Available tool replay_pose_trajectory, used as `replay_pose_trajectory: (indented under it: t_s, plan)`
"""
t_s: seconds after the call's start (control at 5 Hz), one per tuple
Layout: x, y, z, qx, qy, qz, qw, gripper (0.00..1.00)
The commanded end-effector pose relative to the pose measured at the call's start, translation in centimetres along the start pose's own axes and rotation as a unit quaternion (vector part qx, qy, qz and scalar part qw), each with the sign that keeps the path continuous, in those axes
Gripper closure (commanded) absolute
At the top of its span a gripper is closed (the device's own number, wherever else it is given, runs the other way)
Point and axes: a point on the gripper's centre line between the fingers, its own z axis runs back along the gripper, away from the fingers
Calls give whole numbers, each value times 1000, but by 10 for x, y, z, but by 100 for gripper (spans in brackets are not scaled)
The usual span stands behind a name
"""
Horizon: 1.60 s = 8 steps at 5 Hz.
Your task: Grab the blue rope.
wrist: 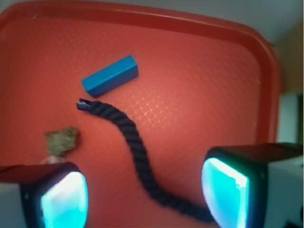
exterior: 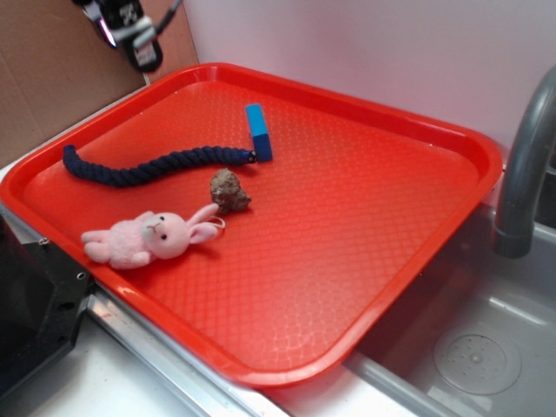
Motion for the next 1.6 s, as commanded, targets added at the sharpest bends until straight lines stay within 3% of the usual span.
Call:
replay_pose_trajectory:
  t_s: [0.0, 0.2, 0.4, 0.6, 0.8, 1.2, 1.4]
  plan:
    - [18, -3, -52, 3, 10, -115, 993, 0]
    - [15, -16, -85, -32, 28, -159, 986, 0]
    - [20, -20, -108, -15, 56, -164, 985, 0]
    - [26, -15, -121, -12, 70, -165, 984, 71]
    - [32, -17, -116, -8, 65, -162, 985, 100]
    - [29, -24, -101, 27, 92, -151, 984, 100]
    - [29, -33, -65, 72, 90, -75, 990, 100]
